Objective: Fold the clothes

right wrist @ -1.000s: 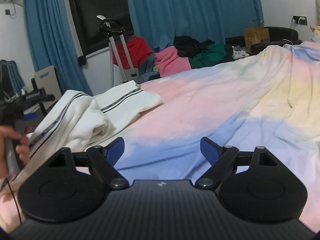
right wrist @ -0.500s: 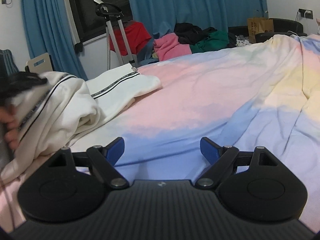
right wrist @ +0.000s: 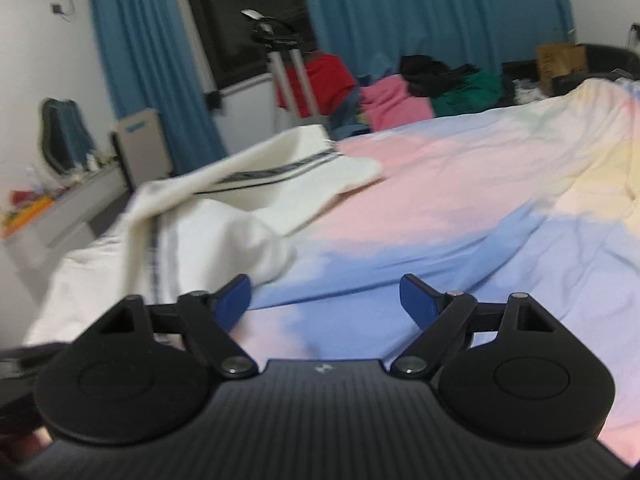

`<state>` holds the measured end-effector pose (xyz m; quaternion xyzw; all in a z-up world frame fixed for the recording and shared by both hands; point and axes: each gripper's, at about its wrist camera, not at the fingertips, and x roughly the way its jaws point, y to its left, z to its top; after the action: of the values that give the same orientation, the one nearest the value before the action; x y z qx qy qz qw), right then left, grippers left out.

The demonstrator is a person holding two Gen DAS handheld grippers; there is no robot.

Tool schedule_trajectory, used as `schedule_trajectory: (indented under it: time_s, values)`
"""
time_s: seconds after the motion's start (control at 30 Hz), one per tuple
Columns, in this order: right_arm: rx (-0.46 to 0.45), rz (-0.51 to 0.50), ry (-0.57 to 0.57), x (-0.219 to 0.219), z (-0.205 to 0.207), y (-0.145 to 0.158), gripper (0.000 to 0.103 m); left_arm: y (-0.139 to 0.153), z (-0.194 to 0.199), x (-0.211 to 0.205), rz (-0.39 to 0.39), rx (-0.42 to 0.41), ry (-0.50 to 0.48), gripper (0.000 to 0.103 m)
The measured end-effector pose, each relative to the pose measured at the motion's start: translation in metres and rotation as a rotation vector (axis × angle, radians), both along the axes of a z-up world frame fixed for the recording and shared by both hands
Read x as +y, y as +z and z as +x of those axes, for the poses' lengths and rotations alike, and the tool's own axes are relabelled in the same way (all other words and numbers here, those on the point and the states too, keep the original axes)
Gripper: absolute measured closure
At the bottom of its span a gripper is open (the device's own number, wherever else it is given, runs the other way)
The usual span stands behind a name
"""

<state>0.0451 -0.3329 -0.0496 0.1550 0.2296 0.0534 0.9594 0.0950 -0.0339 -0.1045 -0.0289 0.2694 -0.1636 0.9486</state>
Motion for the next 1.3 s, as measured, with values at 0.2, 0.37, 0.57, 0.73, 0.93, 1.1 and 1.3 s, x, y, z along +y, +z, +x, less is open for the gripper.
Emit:
schedule_trajectory:
  time_s: [0.2,0.37,0.57,0.73,0.93,1.1,1.3]
  values:
    - [-0.005,0.157,0.121,-0.001,-0.003,0.013,0.034,-0.006,0.004,0.018,-0.155,0.029,0.04,0.099]
    - [0.065,0.134,0.18,0.024,0.075,0.034,0.034,-0.017,0.009,0.028,-0.281,0.061,0.068,0.099]
    - [0.08,0.083,0.16,0.058,0.213,0.062,0.033,-0.03,0.037,0.035,-0.288,0.077,0.045,0.099]
    - [0.134,0.011,0.089,0.098,0.341,0.059,0.034,-0.056,0.066,0.046,-0.333,0.097,0.011,0.099]
    - [0.326,-0.053,-0.025,0.123,0.44,0.003,0.048,-0.086,0.097,0.06,-0.44,0.135,-0.034,0.099]
    - [0.234,-0.056,-0.029,0.118,0.441,-0.009,0.091,-0.097,0.103,0.065,-0.47,0.13,-0.062,0.099]
    - [0.072,0.019,-0.06,0.075,0.397,0.039,0.096,-0.093,0.098,0.069,-0.466,0.11,-0.064,0.1]
